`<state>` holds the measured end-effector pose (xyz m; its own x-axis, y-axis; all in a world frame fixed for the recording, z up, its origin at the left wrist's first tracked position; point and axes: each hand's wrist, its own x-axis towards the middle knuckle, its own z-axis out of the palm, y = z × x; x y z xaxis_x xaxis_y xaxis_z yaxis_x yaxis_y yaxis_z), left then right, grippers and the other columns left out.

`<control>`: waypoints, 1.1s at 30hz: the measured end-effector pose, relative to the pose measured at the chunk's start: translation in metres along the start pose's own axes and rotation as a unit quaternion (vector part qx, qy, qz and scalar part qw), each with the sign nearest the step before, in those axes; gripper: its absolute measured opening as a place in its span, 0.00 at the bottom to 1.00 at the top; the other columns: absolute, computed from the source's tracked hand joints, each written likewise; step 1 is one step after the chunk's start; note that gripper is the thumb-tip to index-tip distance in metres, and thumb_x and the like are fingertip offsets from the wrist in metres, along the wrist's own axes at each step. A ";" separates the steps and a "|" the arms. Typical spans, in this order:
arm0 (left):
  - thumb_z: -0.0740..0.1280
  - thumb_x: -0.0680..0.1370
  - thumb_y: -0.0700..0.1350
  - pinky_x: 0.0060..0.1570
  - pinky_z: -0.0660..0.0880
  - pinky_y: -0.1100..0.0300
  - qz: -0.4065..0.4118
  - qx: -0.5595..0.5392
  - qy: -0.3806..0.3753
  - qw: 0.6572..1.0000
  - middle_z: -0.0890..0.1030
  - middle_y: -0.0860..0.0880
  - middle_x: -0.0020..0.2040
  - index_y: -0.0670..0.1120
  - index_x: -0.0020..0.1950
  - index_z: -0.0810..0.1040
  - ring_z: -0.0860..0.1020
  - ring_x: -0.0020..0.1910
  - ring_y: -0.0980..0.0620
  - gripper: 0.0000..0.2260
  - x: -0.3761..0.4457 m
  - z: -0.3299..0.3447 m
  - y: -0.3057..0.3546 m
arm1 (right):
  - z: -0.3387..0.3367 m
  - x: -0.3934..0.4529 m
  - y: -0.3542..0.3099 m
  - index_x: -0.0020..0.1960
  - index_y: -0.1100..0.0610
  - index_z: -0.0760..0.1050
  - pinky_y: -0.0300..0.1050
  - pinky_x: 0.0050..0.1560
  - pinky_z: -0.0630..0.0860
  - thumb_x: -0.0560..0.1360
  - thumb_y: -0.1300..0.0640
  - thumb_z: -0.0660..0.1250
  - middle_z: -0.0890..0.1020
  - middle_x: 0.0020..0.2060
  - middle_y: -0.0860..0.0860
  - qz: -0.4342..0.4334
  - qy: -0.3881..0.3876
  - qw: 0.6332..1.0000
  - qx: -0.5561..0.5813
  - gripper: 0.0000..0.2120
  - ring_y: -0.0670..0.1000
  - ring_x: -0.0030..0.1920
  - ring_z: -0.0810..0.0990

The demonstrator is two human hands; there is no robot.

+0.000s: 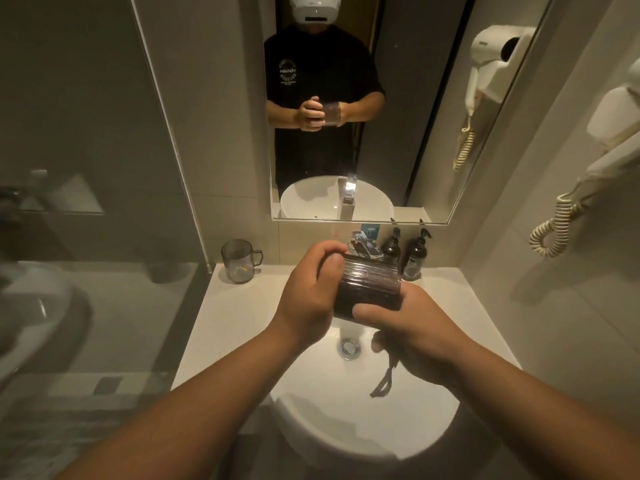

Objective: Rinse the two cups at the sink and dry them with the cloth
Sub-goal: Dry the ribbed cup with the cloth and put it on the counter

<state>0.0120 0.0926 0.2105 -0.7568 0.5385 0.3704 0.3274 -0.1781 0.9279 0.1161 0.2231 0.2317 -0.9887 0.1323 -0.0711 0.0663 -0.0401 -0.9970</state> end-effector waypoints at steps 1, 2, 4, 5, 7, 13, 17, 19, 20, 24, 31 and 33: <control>0.57 0.76 0.60 0.42 0.79 0.63 0.017 0.028 -0.010 0.999 0.79 0.55 0.51 0.60 0.55 0.74 0.80 0.50 0.55 0.12 -0.002 -0.002 -0.003 | 0.001 0.000 0.001 0.63 0.54 0.77 0.40 0.31 0.75 0.68 0.60 0.74 0.83 0.53 0.56 0.030 -0.002 0.998 0.061 0.24 0.51 0.43 0.82; 0.57 0.75 0.60 0.43 0.79 0.63 0.023 0.048 -0.018 0.998 0.79 0.54 0.53 0.60 0.56 0.73 0.80 0.51 0.55 0.13 -0.004 -0.003 -0.005 | 0.001 -0.001 0.001 0.63 0.54 0.76 0.40 0.31 0.76 0.68 0.61 0.74 0.83 0.55 0.58 0.055 -0.011 0.993 0.101 0.24 0.53 0.47 0.82; 0.58 0.74 0.61 0.47 0.81 0.59 -0.016 0.034 -0.038 0.999 0.79 0.52 0.56 0.62 0.57 0.73 0.80 0.53 0.54 0.14 -0.007 -0.006 -0.009 | -0.001 -0.001 -0.003 0.61 0.52 0.78 0.42 0.34 0.79 0.69 0.62 0.74 0.83 0.55 0.56 0.063 -0.031 0.994 0.082 0.21 0.55 0.51 0.83; 0.59 0.74 0.62 0.48 0.81 0.57 -0.059 -0.003 -0.047 0.997 0.79 0.52 0.57 0.63 0.57 0.74 0.81 0.54 0.53 0.14 -0.008 -0.006 -0.008 | -0.003 -0.001 -0.006 0.59 0.49 0.79 0.43 0.37 0.81 0.70 0.62 0.74 0.84 0.53 0.53 0.041 -0.030 0.999 0.013 0.19 0.54 0.52 0.83; 0.60 0.75 0.64 0.51 0.82 0.51 -0.191 -0.129 -0.055 0.971 0.82 0.48 0.59 0.61 0.58 0.79 0.82 0.57 0.48 0.16 -0.009 -0.004 -0.006 | -0.013 -0.001 -0.012 0.57 0.45 0.79 0.39 0.43 0.80 0.71 0.61 0.73 0.84 0.49 0.46 -0.079 -0.015 0.958 -0.274 0.18 0.47 0.48 0.83; 0.54 0.80 0.66 0.52 0.82 0.45 -0.298 -0.175 0.010 0.938 0.85 0.44 0.55 0.50 0.58 0.83 0.83 0.57 0.44 0.25 -0.007 0.006 -0.005 | -0.015 0.001 -0.004 0.59 0.51 0.79 0.34 0.45 0.73 0.72 0.60 0.73 0.82 0.50 0.46 -0.214 -0.049 0.840 -0.497 0.17 0.45 0.46 0.77; 0.55 0.76 0.64 0.59 0.78 0.39 -0.221 -0.116 0.049 0.967 0.83 0.42 0.54 0.50 0.58 0.79 0.81 0.58 0.41 0.24 -0.010 0.014 -0.007 | -0.007 -0.003 0.003 0.59 0.45 0.78 0.33 0.39 0.77 0.70 0.60 0.75 0.84 0.46 0.41 -0.084 -0.006 0.949 -0.302 0.21 0.41 0.41 0.82; 0.56 0.73 0.65 0.56 0.80 0.45 -0.146 -0.066 0.036 0.986 0.82 0.45 0.55 0.55 0.58 0.77 0.80 0.57 0.44 0.22 -0.014 0.014 -0.011 | -0.006 -0.005 0.004 0.59 0.48 0.78 0.36 0.34 0.76 0.68 0.61 0.74 0.85 0.47 0.47 -0.001 -0.015 0.996 -0.090 0.21 0.44 0.37 0.82; 0.56 0.72 0.66 0.54 0.81 0.49 -0.112 -0.041 0.024 0.993 0.81 0.47 0.56 0.58 0.58 0.74 0.80 0.57 0.45 0.21 -0.016 0.013 -0.012 | -0.005 -0.005 0.005 0.61 0.51 0.78 0.38 0.33 0.76 0.67 0.62 0.74 0.85 0.50 0.51 0.032 -0.018 0.999 0.000 0.23 0.46 0.37 0.81; 0.57 0.72 0.65 0.57 0.79 0.50 -0.080 -0.009 -0.049 0.996 0.77 0.48 0.62 0.61 0.62 0.69 0.78 0.60 0.47 0.21 -0.015 0.007 -0.013 | -0.011 -0.006 0.003 0.63 0.54 0.76 0.43 0.36 0.79 0.68 0.63 0.74 0.83 0.55 0.55 0.060 -0.038 0.996 0.051 0.25 0.54 0.46 0.83; 0.59 0.75 0.63 0.44 0.80 0.53 -0.214 -0.120 -0.044 0.968 0.84 0.46 0.49 0.51 0.53 0.81 0.83 0.50 0.45 0.20 0.006 0.008 0.015 | -0.025 -0.004 -0.006 0.56 0.50 0.79 0.40 0.43 0.75 0.70 0.61 0.72 0.82 0.45 0.46 -0.230 -0.046 0.842 -0.486 0.15 0.46 0.43 0.78; 0.57 0.76 0.59 0.46 0.80 0.50 -0.161 -0.076 -0.004 0.984 0.81 0.46 0.49 0.50 0.51 0.79 0.79 0.53 0.44 0.17 0.008 0.015 0.017 | -0.019 -0.005 -0.004 0.57 0.50 0.79 0.33 0.41 0.74 0.69 0.61 0.74 0.81 0.42 0.40 -0.203 -0.019 0.876 -0.437 0.17 0.40 0.40 0.79</control>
<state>0.0202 0.1055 0.2287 -0.8021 0.5944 0.0571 -0.0175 -0.1190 0.9927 0.1233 0.2416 0.2359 -0.9576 -0.0734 0.2786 -0.2295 0.7790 -0.5835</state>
